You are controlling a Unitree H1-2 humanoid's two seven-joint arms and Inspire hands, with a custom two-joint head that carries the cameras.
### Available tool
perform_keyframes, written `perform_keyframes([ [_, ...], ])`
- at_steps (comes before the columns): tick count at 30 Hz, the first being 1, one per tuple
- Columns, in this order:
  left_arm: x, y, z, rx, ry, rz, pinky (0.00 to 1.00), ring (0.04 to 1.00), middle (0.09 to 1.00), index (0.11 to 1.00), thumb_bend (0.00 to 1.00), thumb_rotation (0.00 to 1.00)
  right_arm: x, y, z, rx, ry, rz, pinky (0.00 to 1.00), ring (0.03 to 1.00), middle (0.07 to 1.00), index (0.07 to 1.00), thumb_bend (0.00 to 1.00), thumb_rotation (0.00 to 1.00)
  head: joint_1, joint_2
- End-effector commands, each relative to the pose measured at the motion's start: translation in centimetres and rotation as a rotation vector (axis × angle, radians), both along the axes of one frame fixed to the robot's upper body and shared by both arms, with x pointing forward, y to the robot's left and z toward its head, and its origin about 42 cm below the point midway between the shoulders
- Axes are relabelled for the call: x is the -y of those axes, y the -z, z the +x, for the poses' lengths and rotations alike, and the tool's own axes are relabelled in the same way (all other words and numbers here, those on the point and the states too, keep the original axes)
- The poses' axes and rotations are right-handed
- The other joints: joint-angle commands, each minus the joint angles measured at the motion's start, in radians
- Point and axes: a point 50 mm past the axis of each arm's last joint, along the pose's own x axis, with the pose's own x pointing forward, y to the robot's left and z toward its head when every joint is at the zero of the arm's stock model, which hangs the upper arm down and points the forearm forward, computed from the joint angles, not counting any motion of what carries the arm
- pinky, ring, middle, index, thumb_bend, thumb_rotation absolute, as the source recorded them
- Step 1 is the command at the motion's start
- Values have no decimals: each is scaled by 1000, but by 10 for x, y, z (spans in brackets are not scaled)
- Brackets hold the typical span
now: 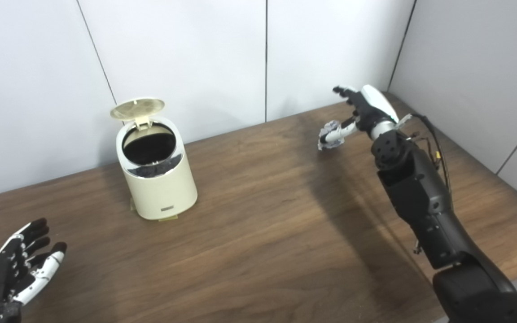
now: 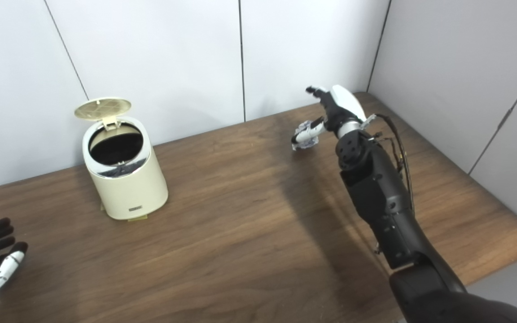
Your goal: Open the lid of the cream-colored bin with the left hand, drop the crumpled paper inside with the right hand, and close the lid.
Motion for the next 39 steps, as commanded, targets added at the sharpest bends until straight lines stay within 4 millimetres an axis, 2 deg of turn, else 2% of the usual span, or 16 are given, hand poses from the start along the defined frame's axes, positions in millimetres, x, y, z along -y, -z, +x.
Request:
perform_keyframes([
  [1, 2, -25, 7, 92, 15, 5, 756, 833, 856, 875, 456, 150, 5, -34, 15, 62, 22, -64, 715, 819, 871, 855, 912, 87, -1, 1],
  [9, 0, -34, 10, 99, 18, 46, 776, 845, 854, 873, 440, 71, 6, -22, 28, -15, 77, -94, 657, 770, 820, 841, 907, 119, -2, 2],
  [11, 0, -36, 11, 98, 21, 53, 795, 854, 857, 877, 439, 70, 6, -18, 31, -29, 89, -104, 507, 628, 691, 836, 905, 109, -2, 2],
  [14, 0, -39, 12, 100, 26, 62, 799, 852, 855, 880, 446, 77, 7, -13, 33, -40, 103, -109, 474, 597, 648, 828, 917, 121, 1, 3],
  [16, -1, -39, 12, 101, 25, 60, 790, 849, 856, 879, 439, 72, 9, -11, 33, -51, 108, -119, 557, 678, 715, 821, 920, 136, -2, 5],
  [25, 1, -39, 9, 100, 27, 73, 746, 826, 847, 855, 384, 83, 18, -6, 25, -91, 97, -173, 650, 724, 757, 751, 875, 164, -5, 4],
  [26, 2, -39, 10, 101, 29, 76, 748, 826, 847, 854, 377, 71, 18, -4, 25, -88, 103, -174, 543, 632, 679, 734, 883, 153, -4, 1],
  [27, 2, -39, 10, 101, 30, 77, 755, 830, 851, 858, 372, 64, 18, -3, 25, -86, 108, -175, 373, 457, 531, 712, 899, 135, -4, 1],
  [28, 2, -39, 10, 103, 33, 79, 757, 832, 852, 859, 370, 62, 17, -2, 25, -81, 110, -176, 315, 397, 480, 705, 904, 129, -4, 1],
  [29, 3, -40, 11, 104, 36, 81, 753, 829, 854, 863, 370, 60, 17, -1, 25, -72, 111, -173, 312, 407, 490, 683, 901, 111, -4, 1],
  [32, 4, -40, 11, 108, 40, 81, 743, 819, 849, 865, 377, 58, 15, 2, 25, -49, 112, -174, 471, 535, 572, 638, 891, 54, -2, 0],
  [35, 6, -39, 11, 106, 39, 74, 743, 823, 847, 865, 390, 53, 13, 6, 26, -23, 96, -176, 591, 580, 584, 595, 876, 4, -2, 0],
  [36, 6, -39, 11, 102, 37, 75, 748, 825, 847, 867, 393, 57, 11, 7, 26, -19, 92, -176, 601, 582, 587, 572, 804, 27, -2, 0],
  [37, 7, -39, 10, 99, 37, 73, 752, 826, 847, 869, 397, 57, 9, 8, 26, -13, 88, -169, 598, 580, 588, 533, 666, 77, -1, 2],
  [38, 7, -39, 10, 96, 36, 72, 757, 828, 847, 873, 402, 61, 7, 8, 26, -9, 84, -160, 551, 558, 584, 505, 569, 112, 0, 3],
  [39, 7, -38, 10, 95, 36, 69, 758, 829, 847, 873, 403, 61, 5, 9, 26, -4, 78, -148, 544, 554, 582, 503, 559, 115, 0, 3],
])
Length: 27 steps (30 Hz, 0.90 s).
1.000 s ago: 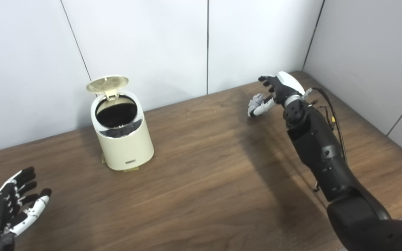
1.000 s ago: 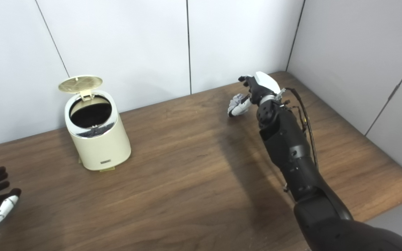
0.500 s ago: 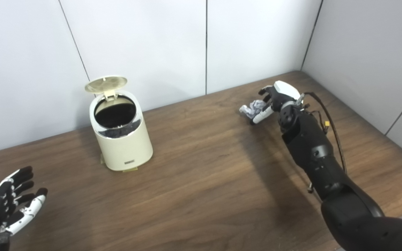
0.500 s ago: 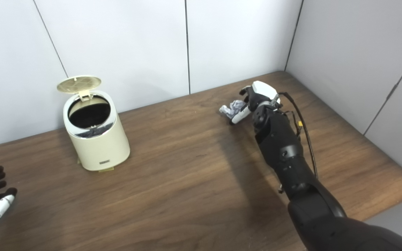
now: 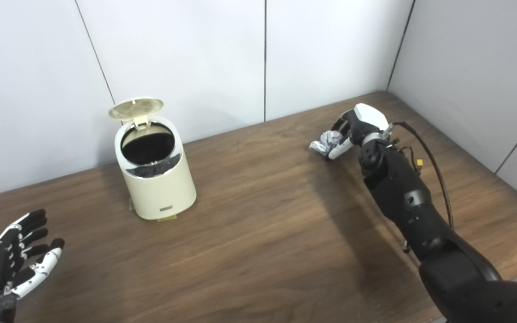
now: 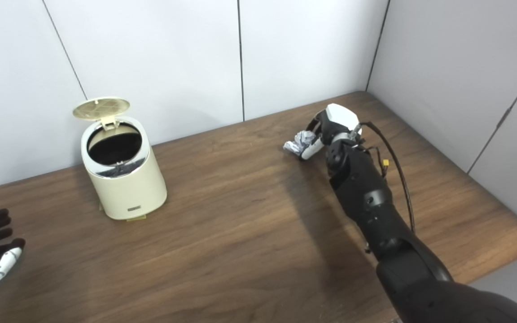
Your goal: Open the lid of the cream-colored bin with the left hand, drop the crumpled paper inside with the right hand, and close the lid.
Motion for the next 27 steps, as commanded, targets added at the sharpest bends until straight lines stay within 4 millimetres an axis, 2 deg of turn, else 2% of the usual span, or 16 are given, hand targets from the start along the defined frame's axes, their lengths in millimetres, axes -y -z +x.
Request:
perform_keyframes([
  [1, 2, -21, 6, 76, 4, 22, 758, 829, 847, 875, 403, 55, 1, -29, 8, 100, -17, -23, 507, 529, 521, 510, 544, 59, -1, 1],
  [3, 2, -20, 6, 73, 2, 27, 767, 837, 851, 876, 405, 38, -2, -28, 7, 106, -20, -13, 413, 452, 449, 529, 528, 12, -4, 2],
  [4, 2, -20, 6, 72, 1, 28, 770, 839, 851, 877, 406, 37, -4, -27, 7, 115, -21, -1, 396, 435, 439, 533, 526, 6, -5, 2],
  [7, 2, -19, 4, 61, -3, 20, 768, 838, 856, 881, 408, 40, -9, -25, 6, 139, -31, 31, 396, 428, 433, 536, 523, 0, -5, 3],
  [9, 3, -18, 4, 61, -3, 23, 768, 839, 860, 886, 404, 18, -12, -24, 6, 132, -39, 35, 435, 388, 475, 555, 513, 0, -2, 3],
  [14, 4, -16, 4, 63, 5, 18, 790, 848, 869, 896, 390, 13, -19, -23, 7, 117, -65, 10, 450, 428, 513, 488, 518, 0, 12, 4],
  [19, 3, -15, 3, 61, -3, 28, 788, 850, 868, 888, 386, 0, -22, -24, 8, 112, -71, -8, 444, 434, 521, 470, 519, 0, 31, 3],
  [21, 2, -15, 3, 60, -4, 32, 801, 853, 868, 892, 387, 4, -21, -24, 8, 122, -73, -5, 413, 412, 510, 503, 517, 0, 39, 2],
  [27, 2, -12, 1, 53, 10, 16, 880, 894, 892, 908, 389, 57, -36, -44, -7, 240, -157, -16, 340, 375, 486, 538, 513, 0, 100, 1],
])
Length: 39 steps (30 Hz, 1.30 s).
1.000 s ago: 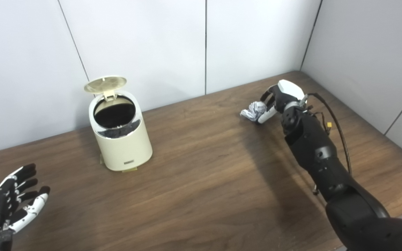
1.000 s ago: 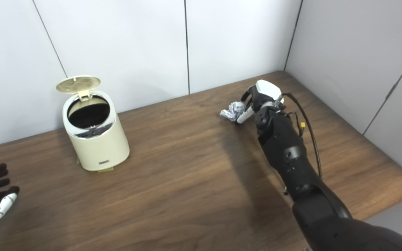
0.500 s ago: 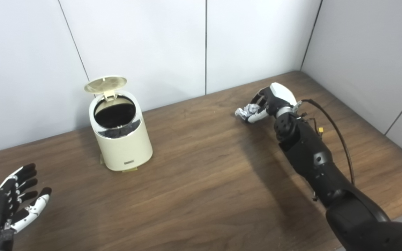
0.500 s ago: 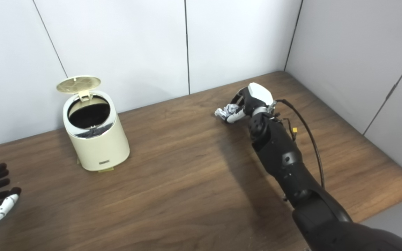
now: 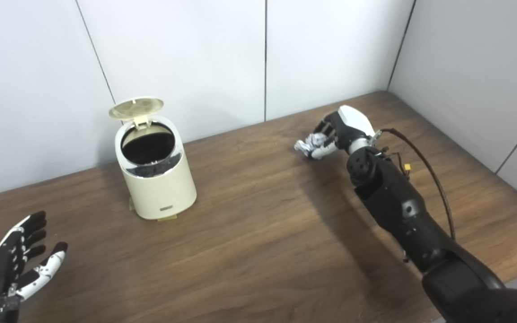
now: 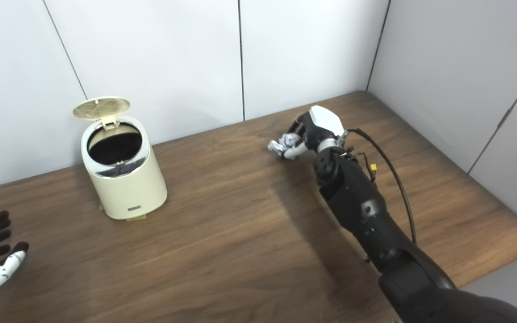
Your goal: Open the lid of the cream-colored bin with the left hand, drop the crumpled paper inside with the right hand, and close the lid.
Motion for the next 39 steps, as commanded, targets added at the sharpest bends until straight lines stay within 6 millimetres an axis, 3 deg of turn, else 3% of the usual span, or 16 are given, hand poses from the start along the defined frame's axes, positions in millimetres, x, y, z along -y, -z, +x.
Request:
perform_keyframes([
  [1, -1, -15, 5, 81, 21, -6, 899, 903, 894, 905, 392, 64, -4, -39, 2, 140, -43, -43, 339, 373, 483, 538, 513, 0, 13, 0],
  [7, -1, -4, 4, 62, 16, -40, 897, 913, 908, 917, 409, 109, -36, -60, -17, 259, -192, -101, 374, 379, 482, 522, 516, 0, 85, -3],
  [12, 1, 4, 2, 41, 14, -39, 894, 899, 897, 907, 471, 226, -68, -76, -33, 354, -273, -87, 413, 388, 475, 506, 520, 0, 137, -7],
  [17, 4, 13, 3, 31, 3, -26, 864, 876, 877, 891, 516, 311, -102, -90, -46, 444, -375, -52, 361, 372, 481, 521, 516, 0, 191, -16],
  [23, 13, 24, 4, 31, 15, -41, 861, 882, 884, 897, 521, 343, -137, -97, -54, 558, -485, -41, 349, 377, 509, 515, 515, 0, 272, -34],
  [32, 25, 37, 4, 27, 31, -53, 852, 882, 890, 908, 521, 384, -176, -98, -43, 645, -586, 16, 359, 378, 514, 512, 515, 0, 342, -65],
  [39, 34, 40, 3, 18, 24, -44, 860, 890, 899, 903, 520, 387, -201, -103, -21, 686, -639, 16, 392, 376, 513, 517, 514, 0, 365, -91],
])
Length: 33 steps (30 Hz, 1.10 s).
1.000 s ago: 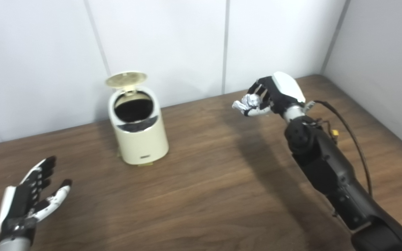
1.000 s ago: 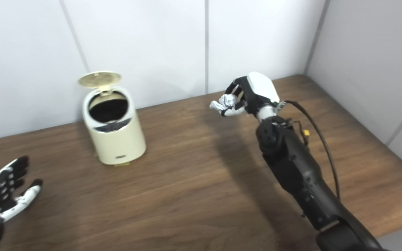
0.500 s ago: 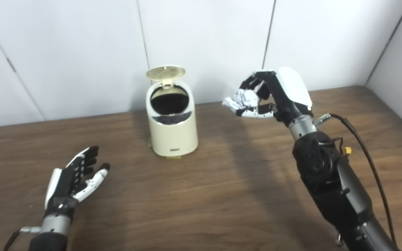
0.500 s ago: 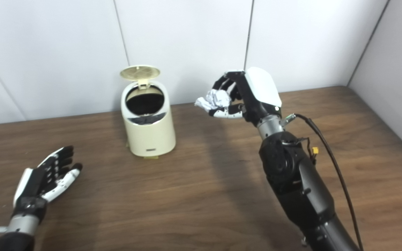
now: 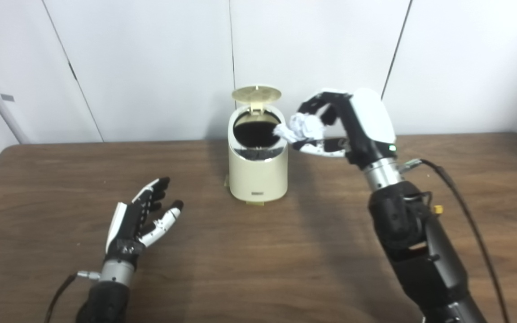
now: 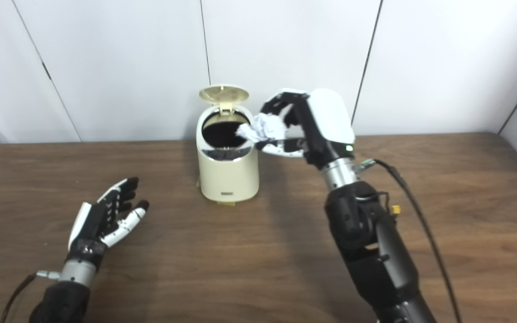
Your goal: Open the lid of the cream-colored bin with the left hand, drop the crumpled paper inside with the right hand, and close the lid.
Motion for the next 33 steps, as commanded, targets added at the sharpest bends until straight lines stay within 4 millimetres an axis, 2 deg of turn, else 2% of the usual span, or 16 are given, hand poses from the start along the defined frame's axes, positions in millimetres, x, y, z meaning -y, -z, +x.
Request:
perform_keyframes([
  [1, 7, -1, 4, 0, 22, 11, 856, 890, 905, 908, 519, 398, -9, -28, 7, 110, -19, 10, 380, 375, 511, 518, 514, 0, -1, 1],
  [5, 8, 0, 3, 0, 13, -3, 867, 896, 910, 910, 526, 395, -19, -32, 19, 123, -30, 0, 384, 374, 509, 520, 514, 0, 6, -10],
  [8, 8, 1, 2, -1, 7, -11, 872, 901, 915, 912, 526, 402, -24, -34, 29, 130, -28, -10, 433, 371, 502, 530, 513, 0, 7, -12],
  [9, 8, 1, 1, -3, 6, -10, 875, 904, 917, 912, 526, 407, -26, -34, 31, 126, -29, -6, 428, 370, 501, 532, 512, 0, 7, -12],
  [12, 9, 2, 0, -5, 3, -21, 887, 906, 913, 914, 531, 415, -32, -35, 37, 117, -24, -9, 333, 362, 501, 547, 509, 0, 10, -12],
  [17, 10, 2, -4, 1, -7, -20, 882, 899, 901, 913, 528, 412, -37, -30, 48, 106, -7, -48, 326, 368, 503, 535, 512, 0, 20, -9],
  [33, 8, 0, -6, 12, -21, -17, 874, 896, 896, 925, 517, 398, -63, -15, 55, 56, -31, -67, 344, 369, 503, 533, 512, 0, 20, 10],
])
